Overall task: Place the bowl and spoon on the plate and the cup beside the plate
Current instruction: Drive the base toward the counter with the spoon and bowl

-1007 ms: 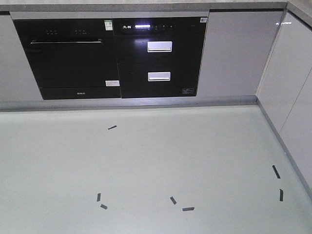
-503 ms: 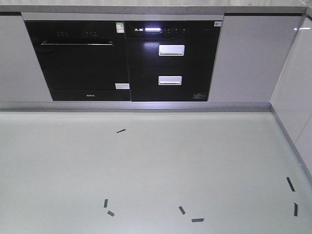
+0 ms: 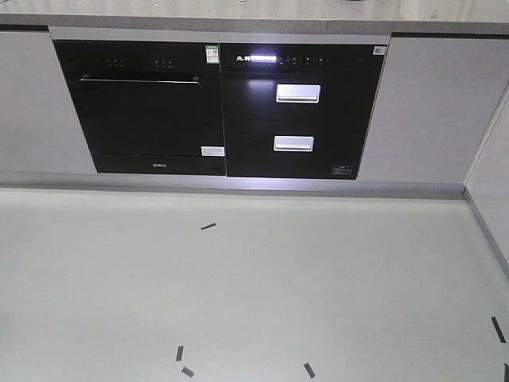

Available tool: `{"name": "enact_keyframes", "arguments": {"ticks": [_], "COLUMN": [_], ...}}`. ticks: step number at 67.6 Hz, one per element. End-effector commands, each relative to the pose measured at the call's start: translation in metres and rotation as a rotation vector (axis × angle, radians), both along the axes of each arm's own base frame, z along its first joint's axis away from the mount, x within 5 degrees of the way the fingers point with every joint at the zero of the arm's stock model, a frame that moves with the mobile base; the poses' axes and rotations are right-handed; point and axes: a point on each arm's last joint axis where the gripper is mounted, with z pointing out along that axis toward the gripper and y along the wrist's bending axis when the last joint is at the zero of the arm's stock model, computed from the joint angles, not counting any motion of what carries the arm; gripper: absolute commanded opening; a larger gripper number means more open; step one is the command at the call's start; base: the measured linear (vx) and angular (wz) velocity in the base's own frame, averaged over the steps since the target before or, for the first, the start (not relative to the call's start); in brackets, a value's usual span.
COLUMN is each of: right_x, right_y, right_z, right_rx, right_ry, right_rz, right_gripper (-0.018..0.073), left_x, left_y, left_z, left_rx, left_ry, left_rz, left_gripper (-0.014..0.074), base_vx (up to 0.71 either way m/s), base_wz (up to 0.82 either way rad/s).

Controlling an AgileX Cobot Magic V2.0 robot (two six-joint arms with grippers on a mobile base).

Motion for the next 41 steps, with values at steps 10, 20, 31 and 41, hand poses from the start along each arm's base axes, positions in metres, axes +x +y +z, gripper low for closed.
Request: {"name": "enact_keyframes", "arguments": {"ticks": [10, 20, 31, 41], "right_x": [0.0005, 0.0005, 0.0005, 0.0005], "right_y": [-0.0003, -0.0003, -0.0003, -0.0003], "right_z": [0.0023, 0.0023, 0.0023, 0.0023], "right_rx": [-0.004, -0.004, -0.004, -0.004], "right_ry": [-0.054, -0.054, -0.054, -0.054], "right_rz": [-0.007, -0.007, -0.007, -0.007], "right_gripper": [-0.0010, -0.0010, -0.0010, -0.0010], "left_x": [-0.0025, -0.0025, -0.0025, -0.0025], "left_y": [0.0000, 0.0000, 0.0000, 0.0000], "left_z": [0.0130, 0.0130, 0.0130, 0.0130], "left_rx": [0.001, 0.001, 0.001, 0.001], "left_ry": [-0.102, -0.102, -0.102, -0.102], "left_rz": [0.002, 0.002, 0.002, 0.002], "left_gripper": [-0.0006, -0.0006, -0.0006, -0.0006], "base_vx": [0.17, 0.16, 0.15, 0.15], "base_wz": [-0.02, -0.05, -0.07, -0.07]}}
